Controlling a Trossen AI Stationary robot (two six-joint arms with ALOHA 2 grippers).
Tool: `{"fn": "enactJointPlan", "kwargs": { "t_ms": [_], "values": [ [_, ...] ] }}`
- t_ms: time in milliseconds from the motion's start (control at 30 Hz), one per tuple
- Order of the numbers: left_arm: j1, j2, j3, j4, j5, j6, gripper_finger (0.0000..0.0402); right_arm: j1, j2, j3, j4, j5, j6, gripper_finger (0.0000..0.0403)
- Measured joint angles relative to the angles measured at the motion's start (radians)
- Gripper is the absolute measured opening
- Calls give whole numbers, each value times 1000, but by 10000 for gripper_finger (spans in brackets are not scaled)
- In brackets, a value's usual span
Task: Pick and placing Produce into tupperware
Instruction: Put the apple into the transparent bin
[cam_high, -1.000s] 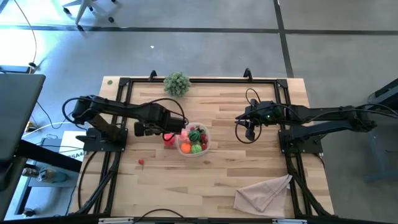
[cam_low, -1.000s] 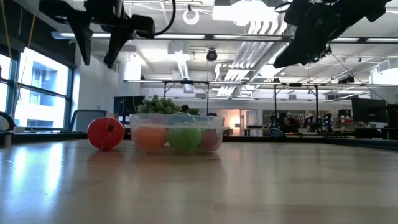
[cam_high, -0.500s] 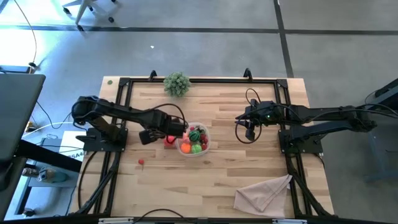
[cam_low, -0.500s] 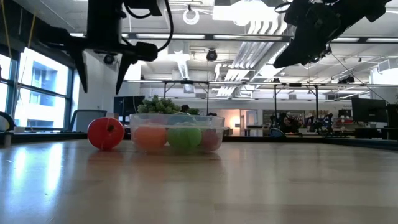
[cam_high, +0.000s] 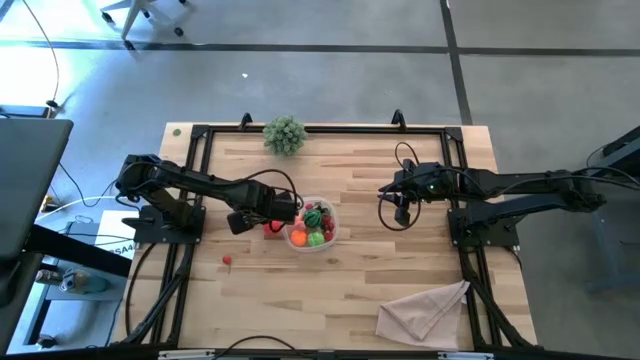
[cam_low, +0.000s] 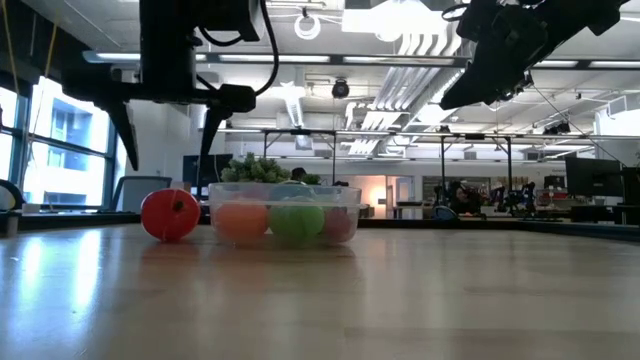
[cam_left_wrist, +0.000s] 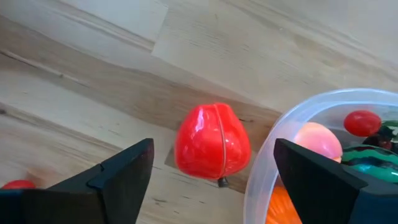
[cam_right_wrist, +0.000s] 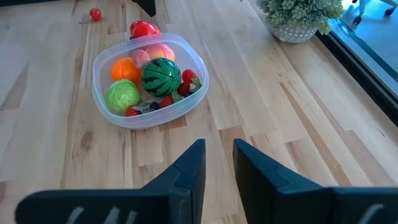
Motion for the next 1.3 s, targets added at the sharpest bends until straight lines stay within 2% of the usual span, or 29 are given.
{"fn": "enactJointPlan", "kwargs": {
  "t_ms": [600, 900, 1300],
  "values": [
    [-1, 1, -108, 111, 5, 80, 397, 0, 0, 0, 0, 0, 0, 71],
    [-1, 1, -170, 229, 19, 140, 398, 0, 0, 0, 0, 0, 0, 71],
    [-3, 16, -175, 251, 84, 221, 400, 0, 0, 0, 0, 0, 0, 71]
  ]
}}
